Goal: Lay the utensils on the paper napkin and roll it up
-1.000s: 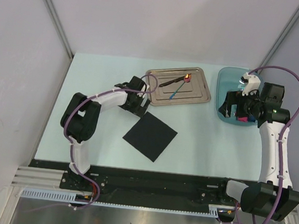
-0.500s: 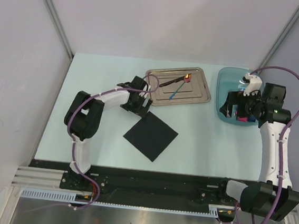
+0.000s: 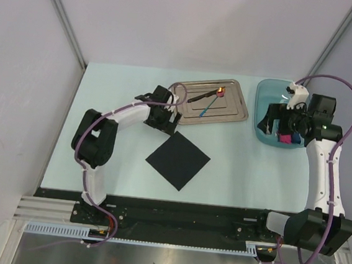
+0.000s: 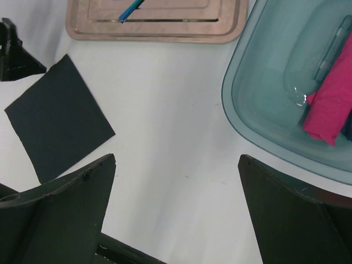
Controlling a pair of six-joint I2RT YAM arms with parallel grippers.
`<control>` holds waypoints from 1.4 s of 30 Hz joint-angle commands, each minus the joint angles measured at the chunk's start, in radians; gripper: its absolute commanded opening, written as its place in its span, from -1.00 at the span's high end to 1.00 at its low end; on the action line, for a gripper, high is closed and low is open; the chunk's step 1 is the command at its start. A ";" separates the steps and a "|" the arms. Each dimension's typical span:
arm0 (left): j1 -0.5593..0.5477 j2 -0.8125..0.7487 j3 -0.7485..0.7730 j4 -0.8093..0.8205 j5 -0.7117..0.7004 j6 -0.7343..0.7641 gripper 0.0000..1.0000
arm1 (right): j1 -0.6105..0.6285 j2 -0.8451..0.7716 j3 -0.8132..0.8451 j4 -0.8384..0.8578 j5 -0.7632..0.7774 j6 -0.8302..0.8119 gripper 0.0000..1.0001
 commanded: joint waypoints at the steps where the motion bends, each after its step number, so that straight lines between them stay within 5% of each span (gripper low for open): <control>1: 0.044 -0.200 0.076 0.042 0.137 -0.041 -0.99 | 0.068 0.070 0.112 0.103 0.030 0.067 -0.99; 7: 0.160 -0.400 0.023 0.128 0.154 -0.125 -1.00 | 0.276 0.284 0.317 0.206 0.231 0.124 -0.99; 16: 0.323 -0.578 -0.105 0.239 0.041 -0.190 -0.99 | 0.444 0.717 0.708 0.280 0.545 0.429 -0.99; 24: 0.345 -0.561 -0.157 0.247 -0.027 -0.173 -0.99 | 0.542 1.131 1.126 0.201 0.645 0.558 -0.75; 42: 0.454 -0.524 -0.178 0.217 -0.019 -0.188 -0.99 | 0.616 1.414 1.183 0.310 0.797 0.672 -0.34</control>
